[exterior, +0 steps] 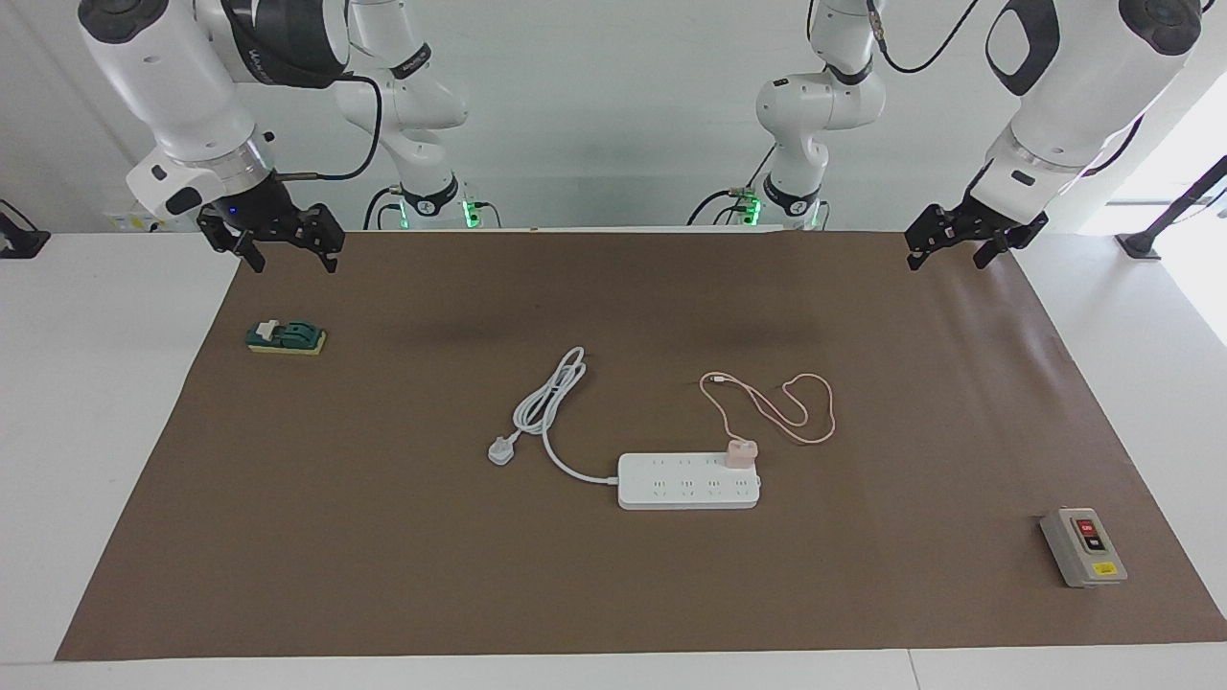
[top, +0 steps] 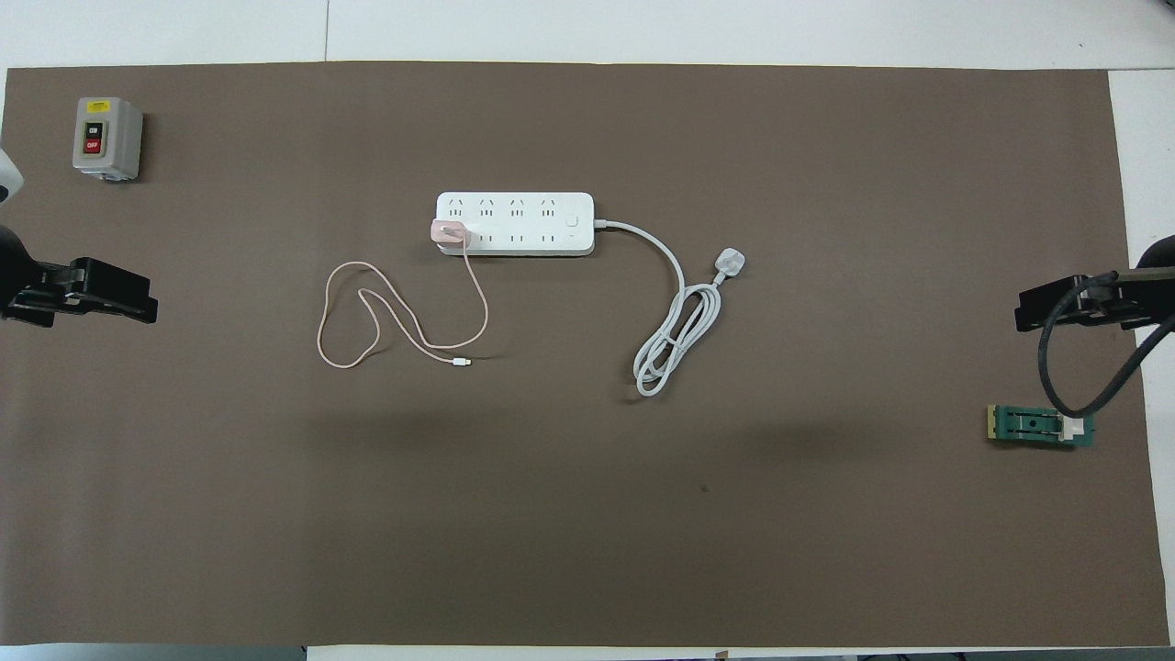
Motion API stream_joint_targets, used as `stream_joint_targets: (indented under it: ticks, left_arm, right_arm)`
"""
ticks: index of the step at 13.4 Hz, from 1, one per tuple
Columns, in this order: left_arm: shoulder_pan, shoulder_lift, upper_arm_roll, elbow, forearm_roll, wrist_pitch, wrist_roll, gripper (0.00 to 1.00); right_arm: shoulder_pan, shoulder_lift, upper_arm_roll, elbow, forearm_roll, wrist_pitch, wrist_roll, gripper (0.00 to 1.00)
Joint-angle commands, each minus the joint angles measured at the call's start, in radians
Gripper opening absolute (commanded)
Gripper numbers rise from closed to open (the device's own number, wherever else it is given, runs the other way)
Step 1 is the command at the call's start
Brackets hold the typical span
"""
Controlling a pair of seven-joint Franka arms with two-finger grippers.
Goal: Unplug charger and place it aside
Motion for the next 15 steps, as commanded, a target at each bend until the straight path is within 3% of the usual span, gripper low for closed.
stream_joint_targets:
  ticks: [1,10,13,15]
  left_arm:
    - [-0.006,-0.012,0.005,-0.025,0.011,0.021,0.005,1.0]
    - [-0.015,-0.012,0.005,-0.025,0.011,0.029,-0.002,1.0]
    - [-0.094,0.009,0.005,-0.048,0.011,0.124,-0.295,1.0]
    - [-0.154,0.055,0.005,-0.051,-0.02,0.178,-0.558,1.0]
  right_arm:
    - [-0.013,-0.013,0.008,-0.003,0.001,-0.019,0.005,1.0]
    - [-0.018,-0.02,0.006,-0.003,0.004,-0.017,0.014,1.0]
    - [-0.005,-0.022,0.012,-0.012,0.035,-0.012,0.121,1.0]
    - [-0.001,-0.01,0.015,-0.037,0.142,-0.005,0.285,1.0]
